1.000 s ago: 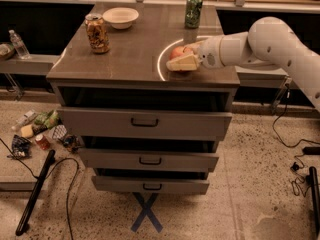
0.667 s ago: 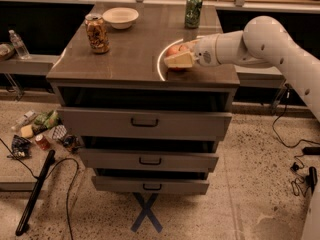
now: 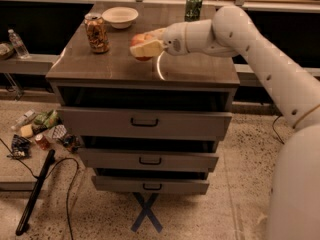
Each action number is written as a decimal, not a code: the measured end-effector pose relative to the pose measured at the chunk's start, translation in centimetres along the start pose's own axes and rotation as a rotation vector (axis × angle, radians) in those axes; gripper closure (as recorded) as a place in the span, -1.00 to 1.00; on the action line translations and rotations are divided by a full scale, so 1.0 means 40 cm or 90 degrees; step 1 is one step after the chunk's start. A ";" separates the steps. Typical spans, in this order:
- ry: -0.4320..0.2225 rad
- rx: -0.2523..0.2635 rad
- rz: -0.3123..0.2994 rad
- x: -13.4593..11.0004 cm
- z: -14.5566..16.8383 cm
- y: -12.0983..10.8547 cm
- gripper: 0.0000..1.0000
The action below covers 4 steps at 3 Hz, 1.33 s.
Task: Move apple near orange can
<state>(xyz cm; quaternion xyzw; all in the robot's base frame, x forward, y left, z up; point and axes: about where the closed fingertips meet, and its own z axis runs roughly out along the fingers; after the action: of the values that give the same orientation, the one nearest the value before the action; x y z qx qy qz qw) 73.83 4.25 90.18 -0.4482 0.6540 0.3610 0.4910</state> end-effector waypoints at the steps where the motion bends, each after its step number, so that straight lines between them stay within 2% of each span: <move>1: -0.023 -0.050 -0.003 -0.079 0.135 0.075 1.00; 2: -0.036 -0.075 0.004 -0.120 0.258 0.121 1.00; 3: -0.040 -0.073 0.004 -0.134 0.338 0.105 1.00; 4: -0.035 -0.044 0.002 -0.127 0.367 0.047 1.00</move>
Offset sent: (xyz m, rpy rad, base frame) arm -0.0031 0.1796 0.0279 0.1015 0.0220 0.1379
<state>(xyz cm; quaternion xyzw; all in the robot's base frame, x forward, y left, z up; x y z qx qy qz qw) 77.33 19.46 91.37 -0.4537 0.6283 0.3961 0.4924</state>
